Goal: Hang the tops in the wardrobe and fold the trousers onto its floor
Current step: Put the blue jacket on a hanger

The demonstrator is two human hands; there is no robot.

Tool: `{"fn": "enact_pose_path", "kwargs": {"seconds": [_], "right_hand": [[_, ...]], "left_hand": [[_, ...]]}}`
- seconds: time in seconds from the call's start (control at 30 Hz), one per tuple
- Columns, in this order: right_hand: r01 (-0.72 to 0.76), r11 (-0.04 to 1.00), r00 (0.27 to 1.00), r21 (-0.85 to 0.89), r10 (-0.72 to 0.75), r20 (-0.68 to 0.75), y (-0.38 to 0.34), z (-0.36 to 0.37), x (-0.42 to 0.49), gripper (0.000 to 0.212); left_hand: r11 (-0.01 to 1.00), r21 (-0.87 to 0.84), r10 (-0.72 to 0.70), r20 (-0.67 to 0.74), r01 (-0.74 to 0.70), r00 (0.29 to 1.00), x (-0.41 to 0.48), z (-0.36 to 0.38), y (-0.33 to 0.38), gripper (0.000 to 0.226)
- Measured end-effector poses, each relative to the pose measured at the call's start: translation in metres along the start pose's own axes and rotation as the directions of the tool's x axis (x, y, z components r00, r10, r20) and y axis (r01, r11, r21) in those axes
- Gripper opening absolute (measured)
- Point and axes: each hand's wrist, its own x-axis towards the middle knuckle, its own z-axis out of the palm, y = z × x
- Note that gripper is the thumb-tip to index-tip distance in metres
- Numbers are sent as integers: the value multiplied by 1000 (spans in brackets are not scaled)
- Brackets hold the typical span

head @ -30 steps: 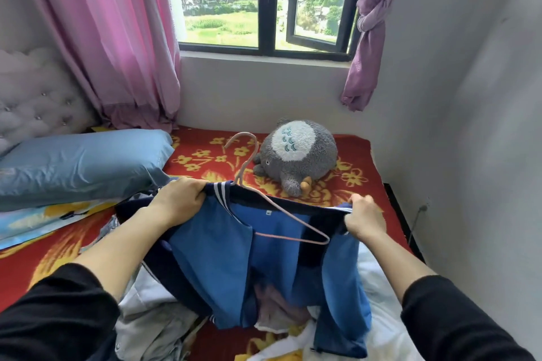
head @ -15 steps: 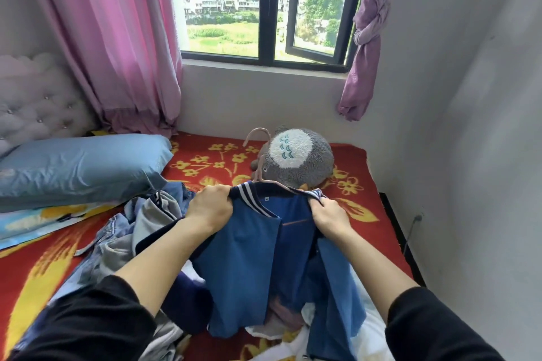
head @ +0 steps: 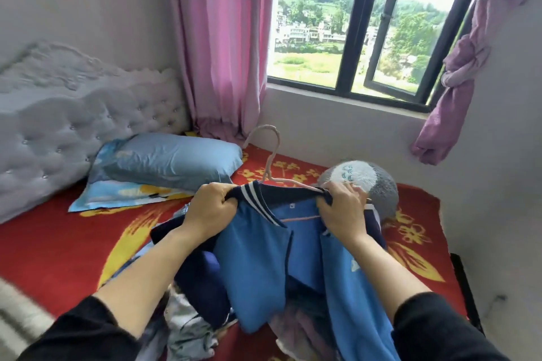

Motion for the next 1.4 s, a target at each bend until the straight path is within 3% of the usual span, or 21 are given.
{"fn": "enact_pose_path", "kwargs": {"seconds": [0.07,0.33,0.47,0.6,0.77,0.87,0.93,1.0,1.1,1.17,1.27,1.4], "right_hand": [[46,997,999,68,-44,-26,-29,1,7,10],[314,933,938,175,-275,-211,-191,4,-1,10],[409,890,899,200,-356,-255,-282,5,-24,8],[401,862,914,310,-356,-192,-363,25,-68,8],[370,828,915,422,-404,-11,-449,68,-125,11],[408,757,850,510,-519,91,-502,95,-161,11],[447,691,789,568,-604,114,-535,114,-185,8],[491,644,747,586,-658,97,-563,134,-206,19],[486,709,795,510,-602,79,-600,161,-233,35],[395,741,798,542,-569,196,-629,177,-253,23],[275,748,731,604,-571,374,-680,198,-282,28],[337,661,579,670,-707,406,-750,217,-323,26]], "left_hand": [[999,-9,-32,-35,32,999,-12,-25,-4,19],[982,-102,-180,-295,157,938,-76,-150,-44,20],[989,-86,-145,-450,119,881,-120,-228,-63,47],[982,-98,-189,-448,162,874,-179,-309,-88,34],[863,-470,-353,-295,186,888,-265,-392,-115,29],[865,-442,-436,-429,237,791,-314,-431,-140,20],[869,-426,-470,-555,251,686,-344,-457,-157,35],[884,-377,-465,-645,276,606,-374,-481,-170,52],[893,-280,-435,-739,354,514,-417,-509,-186,61],[875,-240,-432,-781,421,451,-441,-526,-200,65],[832,-175,-417,-824,526,385,-474,-550,-222,65],[773,-109,-369,-878,625,303,-509,-584,-249,59]]}}
